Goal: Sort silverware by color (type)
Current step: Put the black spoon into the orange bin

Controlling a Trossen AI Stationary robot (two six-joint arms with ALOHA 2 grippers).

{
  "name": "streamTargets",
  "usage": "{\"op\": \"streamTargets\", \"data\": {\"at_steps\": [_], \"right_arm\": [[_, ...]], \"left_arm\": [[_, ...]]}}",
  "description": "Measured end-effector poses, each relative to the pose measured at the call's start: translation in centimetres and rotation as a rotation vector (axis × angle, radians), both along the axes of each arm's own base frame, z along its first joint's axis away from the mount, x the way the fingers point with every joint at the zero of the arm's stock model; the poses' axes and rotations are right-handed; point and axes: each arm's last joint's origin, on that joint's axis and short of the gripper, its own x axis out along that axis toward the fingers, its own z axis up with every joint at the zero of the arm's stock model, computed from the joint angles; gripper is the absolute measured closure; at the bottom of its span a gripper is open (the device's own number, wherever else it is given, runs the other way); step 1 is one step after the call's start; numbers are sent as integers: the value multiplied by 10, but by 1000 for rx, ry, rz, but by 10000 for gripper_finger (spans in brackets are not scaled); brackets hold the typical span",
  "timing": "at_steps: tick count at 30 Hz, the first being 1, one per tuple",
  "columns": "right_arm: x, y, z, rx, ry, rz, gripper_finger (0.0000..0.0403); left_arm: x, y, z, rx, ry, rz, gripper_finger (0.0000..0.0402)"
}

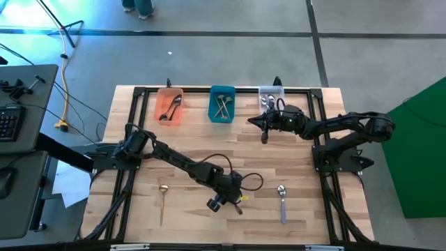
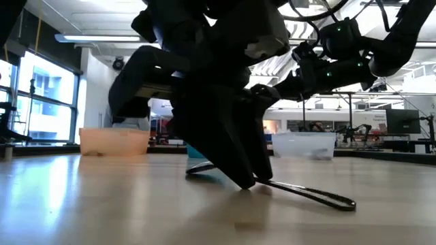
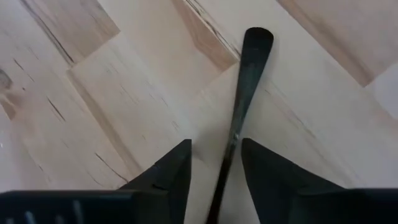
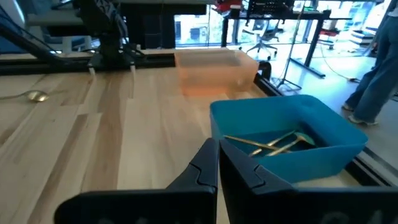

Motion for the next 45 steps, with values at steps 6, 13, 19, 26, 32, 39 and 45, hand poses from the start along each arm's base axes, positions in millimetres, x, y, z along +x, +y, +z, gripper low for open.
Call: {"op": "streamTargets", "data": {"at_steps": [6,13,19,26,32,39,45], "right_arm": [[0,0,-1,7,9,4,403],[0,0,-1,16,11,3,403],[-1,1,-3,21,25,3,403],[-1,1,-6,32,54,3,403],[-2,1,-8,39,81,3,403],[-2,1,-9,59,88,-1,403],[-2,1,-10,62,95,-1,403]], "left_arm": [[-8,3,-3,14,103,36,329],[-16,9,0,32,189,79,394],[-27,38,20,32,273,203,398],[-61,97,46,-64,217,479,399],[-118,152,68,-186,135,856,400],[-188,205,112,-206,-7,1307,401],[-236,256,128,-168,-52,1610,401]]}}
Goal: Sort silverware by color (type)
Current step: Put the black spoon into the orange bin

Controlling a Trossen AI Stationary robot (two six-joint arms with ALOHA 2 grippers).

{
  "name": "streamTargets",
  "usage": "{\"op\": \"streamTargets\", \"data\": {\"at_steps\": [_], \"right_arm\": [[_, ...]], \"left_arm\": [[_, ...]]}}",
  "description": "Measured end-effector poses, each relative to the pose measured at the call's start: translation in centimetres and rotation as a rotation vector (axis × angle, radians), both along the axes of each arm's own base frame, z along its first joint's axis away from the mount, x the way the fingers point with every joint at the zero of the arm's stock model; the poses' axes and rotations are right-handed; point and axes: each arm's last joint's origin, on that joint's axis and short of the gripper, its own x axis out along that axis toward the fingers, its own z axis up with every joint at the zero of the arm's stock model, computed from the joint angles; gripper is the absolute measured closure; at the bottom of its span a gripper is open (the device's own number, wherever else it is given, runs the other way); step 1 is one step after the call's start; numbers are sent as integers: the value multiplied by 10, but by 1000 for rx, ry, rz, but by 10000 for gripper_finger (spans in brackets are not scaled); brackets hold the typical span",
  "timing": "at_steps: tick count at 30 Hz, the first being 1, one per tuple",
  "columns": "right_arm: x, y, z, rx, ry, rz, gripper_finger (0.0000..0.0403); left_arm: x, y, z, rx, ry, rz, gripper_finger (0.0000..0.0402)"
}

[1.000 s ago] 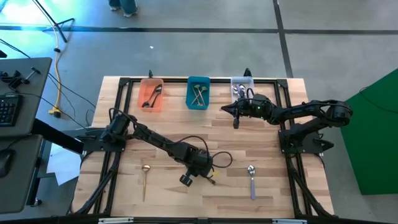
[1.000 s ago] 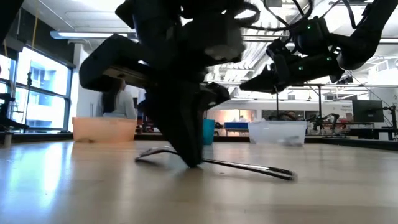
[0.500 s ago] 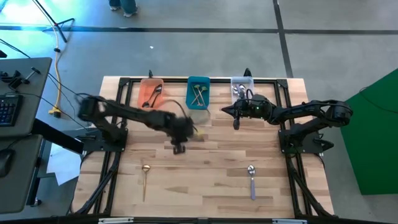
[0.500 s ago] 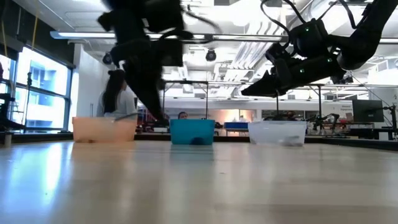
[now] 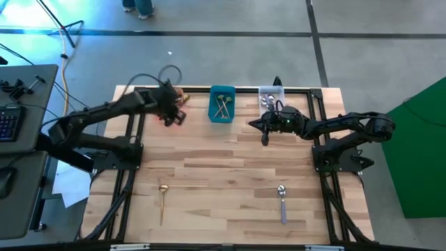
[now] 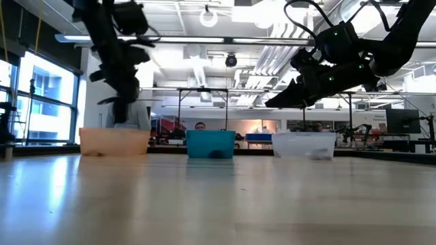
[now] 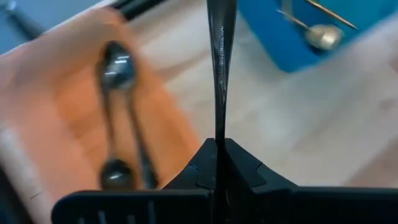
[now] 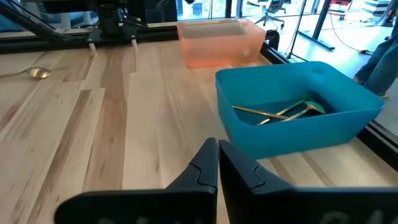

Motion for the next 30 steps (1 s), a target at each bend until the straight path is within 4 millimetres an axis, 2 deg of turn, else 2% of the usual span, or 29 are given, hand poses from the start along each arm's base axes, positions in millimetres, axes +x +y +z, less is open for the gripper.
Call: {"op": "streamTargets", "data": {"at_steps": [6,10,19,30], "right_arm": [[0,0,0,14,-4,-3,403],[0,0,0,9,-3,-2,403],[0,0,0,15,-3,-3,403],[2,4,0,7,-1,15,403]], "left_arm": [[-35,45,-5,-61,-18,153,401],[-45,63,-13,-79,5,204,401],[-31,90,-44,-137,0,205,401],[-26,102,-69,-189,51,220,401]]}}
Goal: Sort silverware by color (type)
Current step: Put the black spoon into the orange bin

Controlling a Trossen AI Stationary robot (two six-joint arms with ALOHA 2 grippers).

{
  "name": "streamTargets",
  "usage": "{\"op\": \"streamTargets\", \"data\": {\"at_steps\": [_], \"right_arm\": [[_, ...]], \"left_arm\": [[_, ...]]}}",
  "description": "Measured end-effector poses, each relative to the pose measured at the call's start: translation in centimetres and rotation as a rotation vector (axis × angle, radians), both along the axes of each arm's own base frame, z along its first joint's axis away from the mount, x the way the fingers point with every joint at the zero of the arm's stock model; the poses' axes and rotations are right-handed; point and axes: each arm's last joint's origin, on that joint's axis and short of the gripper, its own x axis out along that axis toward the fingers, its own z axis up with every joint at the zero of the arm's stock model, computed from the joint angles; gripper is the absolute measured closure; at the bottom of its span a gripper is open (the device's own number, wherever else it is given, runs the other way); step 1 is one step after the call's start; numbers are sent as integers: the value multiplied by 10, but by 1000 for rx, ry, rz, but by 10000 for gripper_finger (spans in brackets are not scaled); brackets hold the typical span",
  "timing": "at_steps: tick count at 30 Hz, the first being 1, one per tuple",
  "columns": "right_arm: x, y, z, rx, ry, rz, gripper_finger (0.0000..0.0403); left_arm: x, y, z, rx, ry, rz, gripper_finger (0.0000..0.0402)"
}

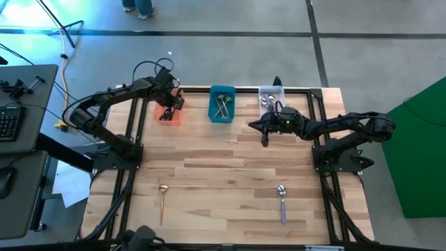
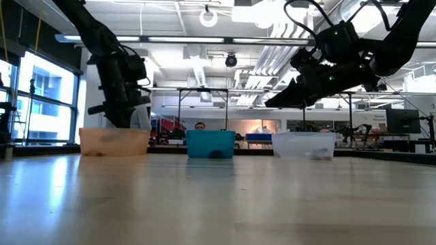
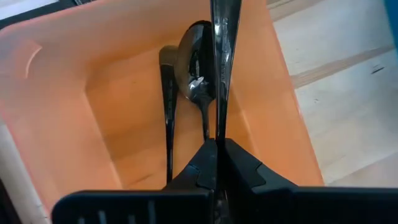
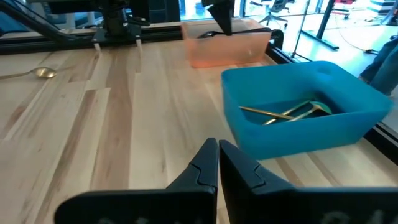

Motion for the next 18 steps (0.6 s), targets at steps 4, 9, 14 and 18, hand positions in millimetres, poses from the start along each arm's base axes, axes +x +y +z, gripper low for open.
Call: {"op": "streamTargets", "data": {"at_steps": [4,9,14,18], "right_arm": [[1,3,0,-10,2,17,403],[1,4,0,-26,5,20,403],[1,4,0,-26,6,20,403],[1,4,0,-27,6,19,403]], "left_arm": [[-1,0,-1,0,4,-2,402],[-7,-9,-13,-36,26,5,402],[-12,-13,-23,-37,22,18,402],[-10,-10,-22,-11,3,19,401]]}}
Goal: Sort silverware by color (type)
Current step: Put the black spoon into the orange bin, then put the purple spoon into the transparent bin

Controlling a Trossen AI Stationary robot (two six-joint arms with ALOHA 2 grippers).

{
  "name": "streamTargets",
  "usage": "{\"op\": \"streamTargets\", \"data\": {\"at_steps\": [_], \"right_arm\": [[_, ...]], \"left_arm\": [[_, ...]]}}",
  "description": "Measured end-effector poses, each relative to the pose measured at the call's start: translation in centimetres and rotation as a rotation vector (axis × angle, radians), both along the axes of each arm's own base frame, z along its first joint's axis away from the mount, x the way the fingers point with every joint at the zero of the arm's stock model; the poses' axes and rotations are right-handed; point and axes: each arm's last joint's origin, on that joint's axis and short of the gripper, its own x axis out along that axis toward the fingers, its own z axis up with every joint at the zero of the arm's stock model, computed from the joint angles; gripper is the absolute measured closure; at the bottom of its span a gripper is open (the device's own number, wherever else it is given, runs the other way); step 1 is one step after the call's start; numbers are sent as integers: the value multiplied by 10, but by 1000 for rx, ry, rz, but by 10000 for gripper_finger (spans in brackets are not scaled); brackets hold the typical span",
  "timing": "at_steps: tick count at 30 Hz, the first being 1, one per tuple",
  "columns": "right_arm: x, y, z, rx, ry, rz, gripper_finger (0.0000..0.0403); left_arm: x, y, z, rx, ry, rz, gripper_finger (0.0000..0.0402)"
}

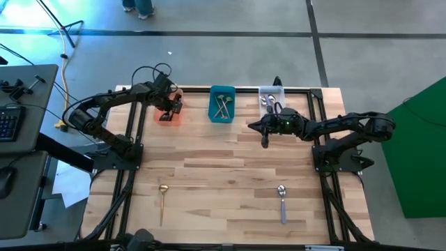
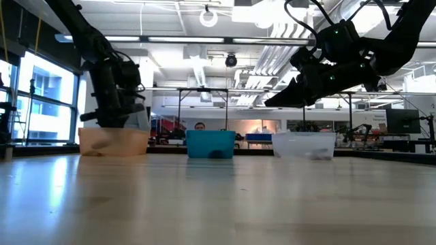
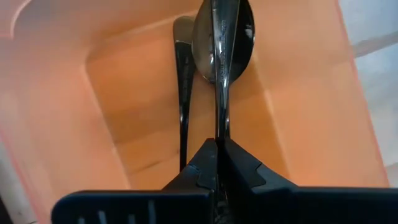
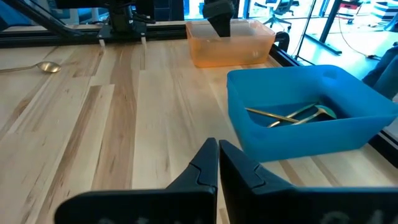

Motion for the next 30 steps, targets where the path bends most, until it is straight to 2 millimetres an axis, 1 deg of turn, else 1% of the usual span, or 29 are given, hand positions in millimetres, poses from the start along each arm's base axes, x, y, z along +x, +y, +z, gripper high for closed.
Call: {"op": "streamTargets", "data": {"at_steps": [4,11,14,16,19,22,24,26,30], "right_arm": [[0,0,0,-5,1,0,403],[0,0,0,28,-1,-11,403],[0,0,0,40,-3,-24,403],[0,-1,0,37,-2,-37,403],[-1,-2,0,35,-1,-75,403],[0,-1,-1,66,-7,-89,403],[0,1,-1,105,-5,-108,403],[1,6,-4,119,23,-142,403],[2,17,-12,82,125,-255,403]], "left_arm": [[1,2,1,21,-9,-2,385],[1,2,2,42,8,-63,317],[2,-1,7,68,13,-99,292],[3,-5,16,115,19,-105,284],[6,-13,32,206,19,-131,285],[12,-27,51,303,-40,-174,300],[17,-40,62,376,-111,-207,315],[23,-55,68,457,-200,-255,330],[32,-85,73,623,-413,-371,356]]}}
